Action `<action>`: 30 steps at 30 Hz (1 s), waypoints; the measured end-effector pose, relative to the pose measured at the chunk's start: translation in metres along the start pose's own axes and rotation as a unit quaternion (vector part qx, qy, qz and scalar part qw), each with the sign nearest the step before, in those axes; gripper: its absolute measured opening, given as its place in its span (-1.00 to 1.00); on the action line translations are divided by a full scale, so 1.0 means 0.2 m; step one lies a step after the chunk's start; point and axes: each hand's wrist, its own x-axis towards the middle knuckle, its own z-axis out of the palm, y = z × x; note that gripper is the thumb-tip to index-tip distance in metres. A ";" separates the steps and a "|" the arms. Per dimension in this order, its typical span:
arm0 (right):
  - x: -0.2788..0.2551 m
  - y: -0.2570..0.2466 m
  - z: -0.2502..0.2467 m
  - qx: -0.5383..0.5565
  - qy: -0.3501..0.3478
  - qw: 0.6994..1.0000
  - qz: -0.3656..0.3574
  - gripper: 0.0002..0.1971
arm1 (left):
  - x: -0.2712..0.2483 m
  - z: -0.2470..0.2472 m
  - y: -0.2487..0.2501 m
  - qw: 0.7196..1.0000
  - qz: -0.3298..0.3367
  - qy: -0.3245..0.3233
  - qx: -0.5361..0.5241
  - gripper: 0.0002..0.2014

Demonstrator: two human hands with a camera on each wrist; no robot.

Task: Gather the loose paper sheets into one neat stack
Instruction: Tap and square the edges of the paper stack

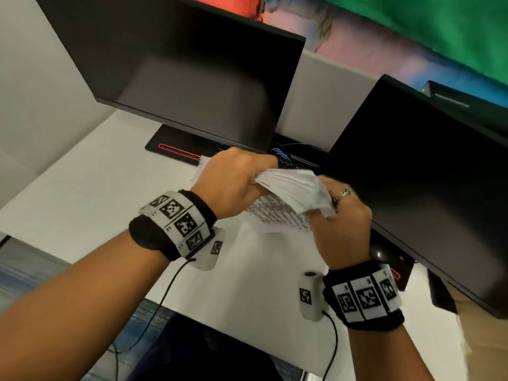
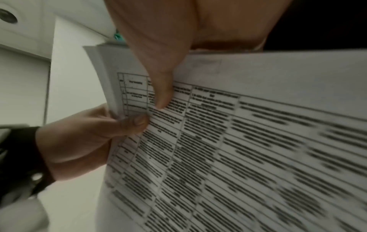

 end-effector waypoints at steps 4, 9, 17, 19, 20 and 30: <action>-0.14 0.16 -0.01 -0.049 0.096 0.972 0.207 -0.01 | -0.07 -0.08 -0.11 0.967 -0.200 0.053 -0.146 -0.81; -0.24 0.35 0.07 0.340 -0.020 0.845 0.412 -0.21 | -0.18 -0.10 -0.30 0.858 -0.359 0.025 -0.367 -0.73; -0.36 0.63 0.38 0.116 -0.195 0.833 0.505 -0.66 | -0.51 0.51 -0.59 0.790 -0.571 -0.108 -0.197 -0.38; -0.38 0.66 0.42 0.078 -0.204 0.836 0.503 -0.59 | -0.52 0.60 -0.55 0.789 -0.584 -0.094 -0.166 -0.51; -0.38 0.66 0.43 0.072 -0.198 0.839 0.501 -0.59 | -0.52 0.63 -0.53 0.791 -0.588 -0.087 -0.147 -0.54; -0.13 0.31 0.13 0.244 0.000 0.910 0.335 -0.67 | -0.33 0.28 -0.29 0.869 -0.385 0.168 -0.260 -0.73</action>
